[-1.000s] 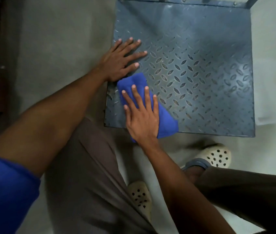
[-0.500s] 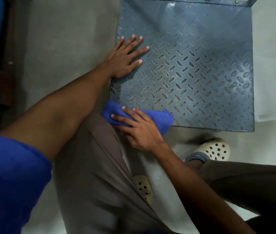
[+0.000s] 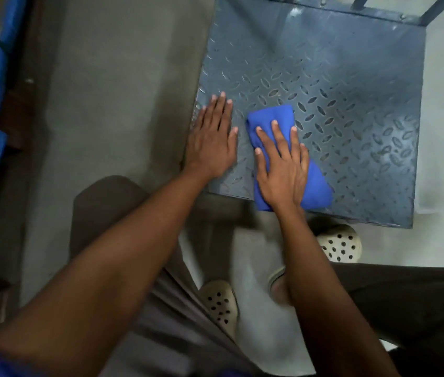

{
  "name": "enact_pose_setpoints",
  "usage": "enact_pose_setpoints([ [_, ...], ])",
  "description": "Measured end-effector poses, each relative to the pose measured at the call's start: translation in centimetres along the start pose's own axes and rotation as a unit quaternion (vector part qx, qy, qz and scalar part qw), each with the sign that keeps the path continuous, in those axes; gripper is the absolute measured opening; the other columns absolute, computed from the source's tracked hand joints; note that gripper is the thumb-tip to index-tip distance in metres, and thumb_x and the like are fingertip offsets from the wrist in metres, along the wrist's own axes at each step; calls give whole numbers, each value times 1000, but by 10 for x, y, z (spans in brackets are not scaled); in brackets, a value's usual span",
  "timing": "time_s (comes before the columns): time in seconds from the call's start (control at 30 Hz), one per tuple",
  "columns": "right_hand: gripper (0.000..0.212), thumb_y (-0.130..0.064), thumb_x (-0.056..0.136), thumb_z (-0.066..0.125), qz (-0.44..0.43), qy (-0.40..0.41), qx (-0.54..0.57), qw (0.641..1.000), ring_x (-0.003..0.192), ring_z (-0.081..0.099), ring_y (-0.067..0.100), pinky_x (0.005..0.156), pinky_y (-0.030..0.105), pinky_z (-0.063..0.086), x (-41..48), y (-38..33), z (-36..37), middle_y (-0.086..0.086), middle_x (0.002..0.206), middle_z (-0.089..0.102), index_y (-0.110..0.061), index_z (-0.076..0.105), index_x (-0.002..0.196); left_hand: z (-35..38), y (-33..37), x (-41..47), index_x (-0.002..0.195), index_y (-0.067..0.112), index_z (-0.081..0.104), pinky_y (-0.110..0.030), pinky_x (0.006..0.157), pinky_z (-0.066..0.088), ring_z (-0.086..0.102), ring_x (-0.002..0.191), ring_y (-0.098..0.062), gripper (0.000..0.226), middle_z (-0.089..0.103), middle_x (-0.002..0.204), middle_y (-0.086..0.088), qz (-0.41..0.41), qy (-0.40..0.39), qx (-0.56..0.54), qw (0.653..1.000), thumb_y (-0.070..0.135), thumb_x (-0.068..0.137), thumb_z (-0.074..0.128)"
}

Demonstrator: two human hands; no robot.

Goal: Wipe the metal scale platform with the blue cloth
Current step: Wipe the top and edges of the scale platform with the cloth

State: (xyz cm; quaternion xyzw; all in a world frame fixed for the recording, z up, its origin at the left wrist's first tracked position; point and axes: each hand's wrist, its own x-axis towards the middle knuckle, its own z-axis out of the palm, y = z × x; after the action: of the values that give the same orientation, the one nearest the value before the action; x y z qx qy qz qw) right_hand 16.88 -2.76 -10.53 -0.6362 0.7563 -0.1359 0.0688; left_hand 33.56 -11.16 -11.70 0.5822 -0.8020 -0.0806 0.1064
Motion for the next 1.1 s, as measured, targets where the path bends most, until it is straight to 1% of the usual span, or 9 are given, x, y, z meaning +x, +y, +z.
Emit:
enact_pose_setpoints([
  [0.2, 48, -52, 113, 34, -85, -4, -11, 996, 164, 21, 26, 129, 50, 24, 79, 7, 2, -15, 173, 30, -46, 40, 160, 14, 62, -78, 168, -3, 20, -49, 135, 10, 6, 167, -33, 70, 11, 178, -21, -125, 12, -33, 991, 36, 110, 30],
  [0.4, 50, -53, 113, 30, -292, -64, -33, 954, 164, 20, 29, 126, 52, 28, 126, -23, 21, -12, 174, 27, -44, 35, 163, 29, 83, -115, 169, 1, 22, -48, 136, 9, 4, 168, -31, 71, 11, 179, -18, -181, 59, -52, 980, 40, 111, 39],
  [0.5, 48, -56, 113, 29, -403, -79, -35, 911, 162, 24, 29, 126, 50, 28, 137, -47, 27, -14, 173, 30, -48, 38, 160, 40, 85, -129, 167, 4, 31, -47, 136, 7, 10, 167, -33, 71, 18, 177, -19, -236, 114, -58, 963, 42, 109, 46],
  [0.6, 50, -57, 113, 22, -410, -108, -1, 906, 158, 33, 28, 125, 47, 27, 134, -83, 32, -16, 163, 46, -49, 50, 152, 63, 89, -131, 159, 5, 43, -50, 135, 10, 21, 163, -37, 63, 35, 168, -20, -267, 197, -79, 940, 42, 108, 47],
  [0.7, 63, -54, 112, 13, -536, -139, 9, 832, 134, 53, 24, 114, 40, 31, 99, -104, 44, -12, 137, 66, -37, 67, 140, 87, 84, -134, 146, 4, 45, -48, 135, 11, 30, 156, -39, 55, 39, 154, -16, -246, 285, -122, 918, 46, 110, 42],
  [0.8, 47, -48, 111, 31, -621, -180, 42, 762, 119, 57, 21, 107, 43, 37, 78, -102, 47, -12, 129, 68, -35, 69, 138, 101, 78, -141, 142, 5, 45, -48, 135, 9, 30, 154, -39, 52, 39, 152, -13, -218, 330, -123, 910, 46, 112, 37],
  [0.97, 39, -43, 106, 50, -619, -258, 113, 733, 124, 60, 20, 107, 46, 39, 83, -104, 41, -15, 132, 71, -33, 71, 138, 104, 93, -138, 149, 8, 41, -52, 135, 9, 8, 167, -28, 52, 34, 160, -13, -251, 317, -127, 906, 43, 114, 25],
  [1.07, 39, -44, 110, 49, -670, -258, 106, 688, 135, 59, 18, 109, 49, 42, 94, -101, 37, -17, 146, 65, -33, 68, 142, 105, 90, -140, 153, 10, 38, -54, 135, 8, 1, 168, -22, 54, 32, 164, -12, -250, 308, -116, 911, 45, 115, 23],
  [1.1, 37, -42, 111, 50, -673, -250, 103, 688, 137, 59, 19, 111, 50, 43, 104, -99, 36, -15, 148, 64, -32, 68, 142, 102, 88, -141, 154, 11, 38, -55, 135, 7, 1, 168, -21, 55, 31, 166, -11, -248, 303, -110, 914, 45, 115, 23],
])
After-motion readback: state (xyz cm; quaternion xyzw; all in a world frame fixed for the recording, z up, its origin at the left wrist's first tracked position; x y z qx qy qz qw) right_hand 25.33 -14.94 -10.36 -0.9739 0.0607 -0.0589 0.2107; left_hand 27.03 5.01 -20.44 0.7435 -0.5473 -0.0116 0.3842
